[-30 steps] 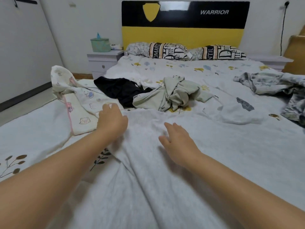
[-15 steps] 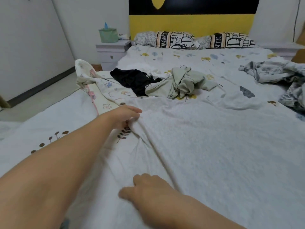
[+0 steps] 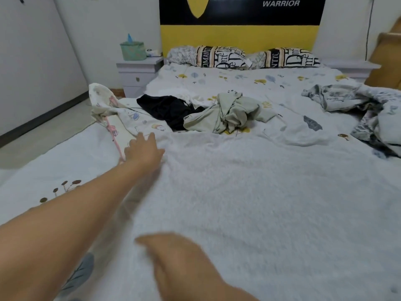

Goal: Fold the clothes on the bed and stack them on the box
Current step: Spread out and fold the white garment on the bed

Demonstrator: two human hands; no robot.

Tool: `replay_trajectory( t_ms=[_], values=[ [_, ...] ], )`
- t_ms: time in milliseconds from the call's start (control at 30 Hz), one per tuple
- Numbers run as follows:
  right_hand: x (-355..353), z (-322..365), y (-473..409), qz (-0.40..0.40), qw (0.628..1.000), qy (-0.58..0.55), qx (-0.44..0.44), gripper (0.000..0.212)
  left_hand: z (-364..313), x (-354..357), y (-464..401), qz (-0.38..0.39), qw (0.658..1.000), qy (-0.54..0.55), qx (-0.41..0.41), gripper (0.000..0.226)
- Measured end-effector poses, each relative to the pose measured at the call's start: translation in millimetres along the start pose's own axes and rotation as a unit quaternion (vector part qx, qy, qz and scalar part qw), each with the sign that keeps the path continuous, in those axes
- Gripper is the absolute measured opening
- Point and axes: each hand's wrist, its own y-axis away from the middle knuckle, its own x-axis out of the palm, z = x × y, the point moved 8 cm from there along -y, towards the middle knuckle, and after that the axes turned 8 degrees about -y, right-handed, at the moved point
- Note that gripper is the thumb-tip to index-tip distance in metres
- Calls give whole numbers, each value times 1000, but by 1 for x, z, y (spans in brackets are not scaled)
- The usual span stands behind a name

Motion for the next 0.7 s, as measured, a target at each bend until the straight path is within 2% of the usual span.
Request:
replay_trajectory(
  t_ms=[33,67,100,167,233,300,433,567,633,700],
  values=[
    [-29,-3,3,-105,993,53,-25,46,-12,-1,5,-23,999,-13,28,59],
    [-54,-10,3,-150,980,134,6,47,-27,1,12,-39,997,-25,68,60],
    [-74,-24,1,-161,965,196,69,49,-44,7,22,-43,992,-38,113,61],
    [-90,-78,2,-72,931,246,258,61,-67,27,40,-21,983,-64,173,62],
    [-109,-113,15,-51,890,297,342,69,-68,55,49,33,981,-82,174,65],
    [-115,-140,31,-51,877,281,387,72,-59,79,51,87,979,-97,154,67],
    [-109,-158,47,-13,899,201,388,71,-57,82,51,100,976,-139,138,68],
    [-143,-144,53,-35,932,113,342,58,-95,47,79,34,966,-182,181,64],
    [-174,-139,73,-65,928,163,329,51,-128,31,110,20,962,-143,232,62],
    [-201,-147,104,-89,898,245,354,50,-162,25,143,34,954,-101,281,61]
  ],
)
